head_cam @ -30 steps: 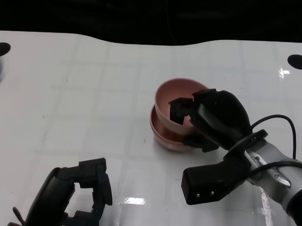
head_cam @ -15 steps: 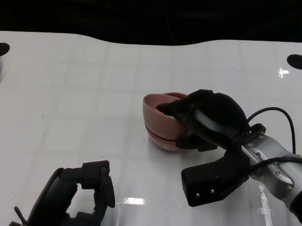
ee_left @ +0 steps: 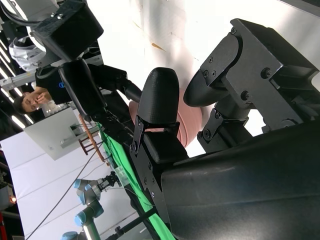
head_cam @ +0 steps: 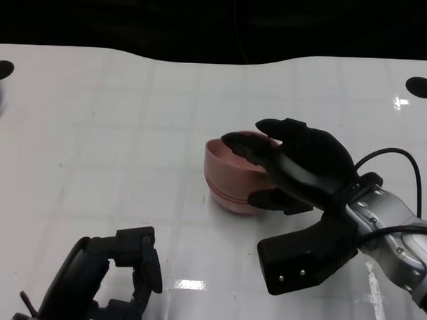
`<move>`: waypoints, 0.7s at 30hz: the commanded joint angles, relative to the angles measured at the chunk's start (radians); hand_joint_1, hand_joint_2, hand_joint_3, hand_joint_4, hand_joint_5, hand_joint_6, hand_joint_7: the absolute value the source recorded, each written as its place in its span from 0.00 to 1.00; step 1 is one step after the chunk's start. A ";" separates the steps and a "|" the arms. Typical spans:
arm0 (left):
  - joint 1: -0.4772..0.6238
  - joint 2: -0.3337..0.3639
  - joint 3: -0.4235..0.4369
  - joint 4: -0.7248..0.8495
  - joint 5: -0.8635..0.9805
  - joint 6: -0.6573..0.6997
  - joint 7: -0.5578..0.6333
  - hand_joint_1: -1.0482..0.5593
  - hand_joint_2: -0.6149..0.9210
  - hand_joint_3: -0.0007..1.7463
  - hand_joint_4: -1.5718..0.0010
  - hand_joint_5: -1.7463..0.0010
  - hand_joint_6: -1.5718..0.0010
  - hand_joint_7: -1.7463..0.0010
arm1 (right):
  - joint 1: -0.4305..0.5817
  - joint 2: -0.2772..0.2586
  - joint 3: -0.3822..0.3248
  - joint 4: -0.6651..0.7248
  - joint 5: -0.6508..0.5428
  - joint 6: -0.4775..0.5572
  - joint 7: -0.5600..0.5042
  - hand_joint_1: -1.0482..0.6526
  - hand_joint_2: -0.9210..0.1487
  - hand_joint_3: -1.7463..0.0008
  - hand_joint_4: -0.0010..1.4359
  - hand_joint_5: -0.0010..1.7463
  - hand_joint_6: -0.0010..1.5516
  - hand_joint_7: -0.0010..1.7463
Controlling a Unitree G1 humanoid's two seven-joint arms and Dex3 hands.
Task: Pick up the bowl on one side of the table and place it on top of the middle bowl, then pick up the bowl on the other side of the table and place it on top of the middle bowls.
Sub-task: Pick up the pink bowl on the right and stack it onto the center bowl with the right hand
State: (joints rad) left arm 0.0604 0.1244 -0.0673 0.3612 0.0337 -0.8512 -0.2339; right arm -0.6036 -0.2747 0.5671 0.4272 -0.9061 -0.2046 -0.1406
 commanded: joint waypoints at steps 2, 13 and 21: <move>-0.003 0.018 0.007 0.008 -0.003 -0.001 0.001 0.66 0.57 0.92 0.38 0.01 0.43 0.12 | 0.034 -0.022 -0.018 -0.042 0.012 0.004 0.008 0.11 0.00 0.70 0.13 0.00 0.12 0.00; 0.001 0.018 0.006 0.001 -0.005 0.007 0.000 0.65 0.57 0.92 0.39 0.00 0.43 0.12 | 0.100 -0.020 -0.006 -0.063 0.001 -0.018 0.009 0.13 0.00 0.74 0.16 0.02 0.14 0.01; -0.002 0.018 0.009 0.007 0.006 -0.009 0.007 0.67 0.57 0.92 0.38 0.01 0.43 0.13 | 0.107 -0.009 0.008 -0.019 -0.003 -0.027 0.008 0.12 0.00 0.72 0.16 0.02 0.15 0.01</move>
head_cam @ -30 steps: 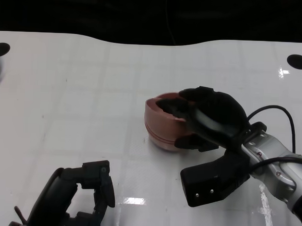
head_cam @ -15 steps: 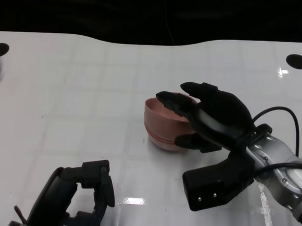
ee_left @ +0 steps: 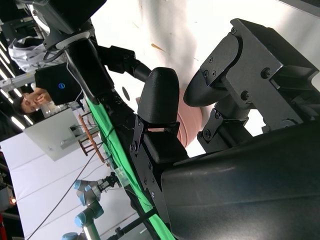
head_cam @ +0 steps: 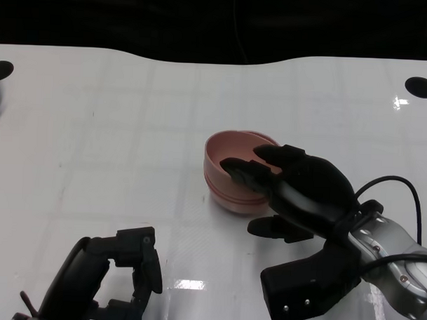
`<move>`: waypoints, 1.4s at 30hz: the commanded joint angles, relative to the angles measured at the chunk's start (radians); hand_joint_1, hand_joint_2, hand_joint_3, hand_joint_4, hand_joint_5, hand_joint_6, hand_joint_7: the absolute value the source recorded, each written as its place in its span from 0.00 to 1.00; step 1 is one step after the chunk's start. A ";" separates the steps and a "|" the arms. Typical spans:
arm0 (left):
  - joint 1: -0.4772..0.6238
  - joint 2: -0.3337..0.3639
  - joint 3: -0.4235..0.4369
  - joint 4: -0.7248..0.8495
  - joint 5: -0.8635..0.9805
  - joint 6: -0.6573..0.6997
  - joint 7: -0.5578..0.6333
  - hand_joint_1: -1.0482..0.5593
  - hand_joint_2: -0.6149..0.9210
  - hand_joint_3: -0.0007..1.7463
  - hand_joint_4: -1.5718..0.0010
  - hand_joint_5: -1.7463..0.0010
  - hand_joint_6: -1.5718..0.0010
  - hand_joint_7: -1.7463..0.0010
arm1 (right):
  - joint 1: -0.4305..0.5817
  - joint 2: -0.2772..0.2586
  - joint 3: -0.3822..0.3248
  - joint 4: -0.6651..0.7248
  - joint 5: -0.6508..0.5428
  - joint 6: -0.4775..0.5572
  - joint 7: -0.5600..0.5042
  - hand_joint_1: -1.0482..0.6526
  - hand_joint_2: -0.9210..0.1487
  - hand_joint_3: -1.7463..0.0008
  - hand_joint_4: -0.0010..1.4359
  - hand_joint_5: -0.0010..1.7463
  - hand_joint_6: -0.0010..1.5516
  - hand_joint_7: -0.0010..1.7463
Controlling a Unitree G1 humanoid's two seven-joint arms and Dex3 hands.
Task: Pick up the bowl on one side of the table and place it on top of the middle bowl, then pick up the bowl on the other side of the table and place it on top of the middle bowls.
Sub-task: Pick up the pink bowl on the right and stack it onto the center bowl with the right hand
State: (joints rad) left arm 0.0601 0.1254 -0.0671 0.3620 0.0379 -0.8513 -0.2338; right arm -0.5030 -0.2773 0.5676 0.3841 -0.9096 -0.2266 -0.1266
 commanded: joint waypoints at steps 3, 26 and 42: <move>0.001 0.017 0.008 0.003 0.004 -0.005 0.007 0.67 0.57 0.92 0.38 0.01 0.43 0.13 | 0.002 -0.003 0.011 0.043 -0.002 -0.007 -0.012 0.12 0.00 0.72 0.16 0.02 0.15 0.01; -0.002 0.016 0.011 0.003 0.012 -0.002 0.013 0.65 0.58 0.90 0.38 0.01 0.43 0.13 | 0.022 0.071 -0.015 0.121 0.004 -0.044 -0.311 0.20 0.00 0.80 0.09 0.01 0.06 0.00; -0.013 0.015 0.013 0.022 0.016 -0.020 0.017 0.66 0.57 0.91 0.38 0.01 0.43 0.13 | 0.259 -0.020 -0.147 -0.125 0.172 -0.142 -0.259 0.24 0.00 0.84 0.13 0.04 0.11 0.03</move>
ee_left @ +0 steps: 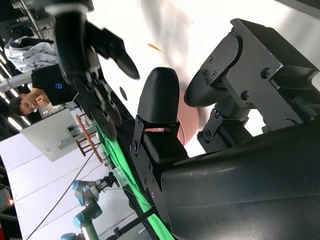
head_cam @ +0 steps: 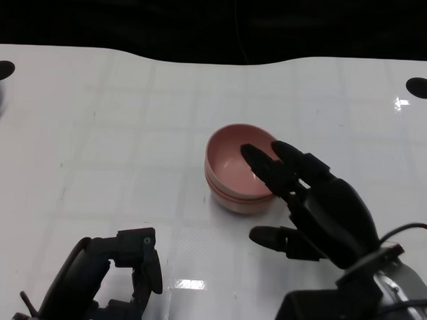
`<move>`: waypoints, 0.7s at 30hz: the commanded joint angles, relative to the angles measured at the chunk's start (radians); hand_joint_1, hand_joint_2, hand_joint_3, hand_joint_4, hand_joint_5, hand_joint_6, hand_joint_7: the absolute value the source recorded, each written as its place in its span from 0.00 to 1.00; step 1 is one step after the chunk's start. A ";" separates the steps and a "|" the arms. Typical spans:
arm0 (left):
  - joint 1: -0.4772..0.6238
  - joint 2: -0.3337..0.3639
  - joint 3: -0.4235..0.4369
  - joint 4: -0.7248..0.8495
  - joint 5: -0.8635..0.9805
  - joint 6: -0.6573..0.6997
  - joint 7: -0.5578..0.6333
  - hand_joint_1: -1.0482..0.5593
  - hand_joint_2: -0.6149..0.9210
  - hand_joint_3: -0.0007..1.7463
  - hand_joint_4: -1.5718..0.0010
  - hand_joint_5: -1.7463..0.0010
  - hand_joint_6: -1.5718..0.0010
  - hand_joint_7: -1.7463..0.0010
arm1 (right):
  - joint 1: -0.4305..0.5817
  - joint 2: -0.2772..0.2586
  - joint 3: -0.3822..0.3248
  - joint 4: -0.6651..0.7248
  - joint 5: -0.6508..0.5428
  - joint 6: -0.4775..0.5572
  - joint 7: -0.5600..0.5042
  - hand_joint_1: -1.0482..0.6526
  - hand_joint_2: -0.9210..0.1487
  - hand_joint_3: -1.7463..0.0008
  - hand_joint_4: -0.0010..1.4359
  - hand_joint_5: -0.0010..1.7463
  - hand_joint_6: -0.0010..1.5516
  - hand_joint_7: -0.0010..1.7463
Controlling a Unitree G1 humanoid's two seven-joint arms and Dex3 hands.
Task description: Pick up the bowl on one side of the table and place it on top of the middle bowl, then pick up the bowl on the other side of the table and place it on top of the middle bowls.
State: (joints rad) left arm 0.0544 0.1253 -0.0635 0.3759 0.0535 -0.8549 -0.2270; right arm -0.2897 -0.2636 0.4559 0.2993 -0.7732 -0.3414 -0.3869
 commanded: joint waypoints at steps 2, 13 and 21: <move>-0.008 0.016 0.008 0.008 -0.004 -0.014 0.007 0.66 0.57 0.91 0.38 0.01 0.43 0.13 | 0.087 -0.050 -0.060 -0.061 0.057 -0.079 -0.022 0.26 0.00 0.86 0.16 0.06 0.14 0.04; -0.005 0.012 0.006 0.009 0.009 -0.019 0.017 0.65 0.57 0.92 0.38 0.00 0.44 0.12 | 0.306 -0.078 -0.181 -0.210 0.221 -0.236 0.041 0.36 0.00 0.93 0.19 0.45 0.34 0.13; -0.003 0.018 0.008 -0.006 0.011 -0.009 0.017 0.64 0.57 0.93 0.39 0.01 0.44 0.12 | 0.446 0.003 -0.241 -0.271 0.443 -0.340 0.093 0.60 0.01 0.94 0.40 0.65 0.51 0.28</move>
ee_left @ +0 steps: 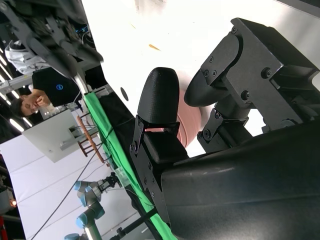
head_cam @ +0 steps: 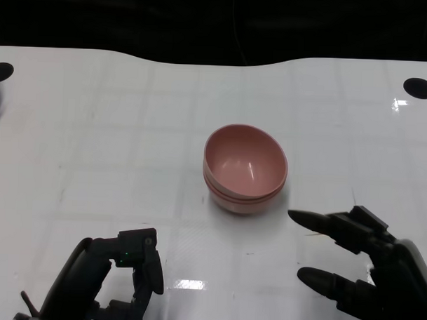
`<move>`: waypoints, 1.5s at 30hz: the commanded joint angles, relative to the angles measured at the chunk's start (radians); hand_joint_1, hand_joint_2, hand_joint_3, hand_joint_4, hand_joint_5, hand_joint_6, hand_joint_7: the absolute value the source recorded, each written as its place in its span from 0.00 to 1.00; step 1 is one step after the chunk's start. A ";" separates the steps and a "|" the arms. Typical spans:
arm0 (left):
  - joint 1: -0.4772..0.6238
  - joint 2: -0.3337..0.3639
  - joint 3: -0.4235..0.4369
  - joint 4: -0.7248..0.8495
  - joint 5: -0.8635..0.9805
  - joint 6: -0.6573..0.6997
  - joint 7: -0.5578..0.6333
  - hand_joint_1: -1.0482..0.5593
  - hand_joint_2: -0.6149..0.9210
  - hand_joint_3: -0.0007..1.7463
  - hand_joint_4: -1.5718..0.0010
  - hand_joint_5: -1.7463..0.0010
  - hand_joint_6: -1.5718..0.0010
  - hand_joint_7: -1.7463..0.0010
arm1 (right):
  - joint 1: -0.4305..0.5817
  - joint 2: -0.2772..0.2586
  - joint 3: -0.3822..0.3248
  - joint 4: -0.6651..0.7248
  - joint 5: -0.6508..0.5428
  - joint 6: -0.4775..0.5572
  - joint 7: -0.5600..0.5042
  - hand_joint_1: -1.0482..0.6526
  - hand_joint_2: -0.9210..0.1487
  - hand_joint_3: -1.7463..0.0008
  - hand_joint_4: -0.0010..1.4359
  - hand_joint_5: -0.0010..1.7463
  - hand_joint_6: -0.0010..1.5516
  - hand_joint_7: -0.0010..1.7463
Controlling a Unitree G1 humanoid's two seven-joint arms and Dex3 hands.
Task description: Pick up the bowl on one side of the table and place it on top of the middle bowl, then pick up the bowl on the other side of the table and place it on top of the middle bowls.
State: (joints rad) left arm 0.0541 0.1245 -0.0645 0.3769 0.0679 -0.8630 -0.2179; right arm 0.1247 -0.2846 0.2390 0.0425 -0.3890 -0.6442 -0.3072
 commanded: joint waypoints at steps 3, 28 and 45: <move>-0.005 0.023 0.013 -0.003 -0.004 0.002 0.008 0.64 0.57 0.93 0.39 0.01 0.44 0.12 | 0.042 0.054 -0.041 0.019 0.091 -0.077 0.019 0.66 0.40 0.45 0.48 0.75 0.52 0.45; -0.033 0.023 0.025 0.065 -0.002 -0.061 0.023 0.67 0.56 0.91 0.39 0.06 0.42 0.17 | -0.007 0.133 -0.139 0.187 0.140 -0.177 0.119 0.69 0.70 0.02 0.61 1.00 0.50 0.89; -0.043 0.026 0.022 0.096 -0.040 -0.083 0.003 0.67 0.54 0.90 0.40 0.11 0.42 0.20 | -0.022 0.152 -0.165 0.235 0.103 -0.234 0.114 0.71 0.74 0.00 0.58 0.99 0.51 0.86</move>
State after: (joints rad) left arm 0.0160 0.1343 -0.0446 0.4649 0.0315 -0.9435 -0.2098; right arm 0.1107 -0.1288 0.0886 0.2610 -0.2892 -0.8651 -0.1888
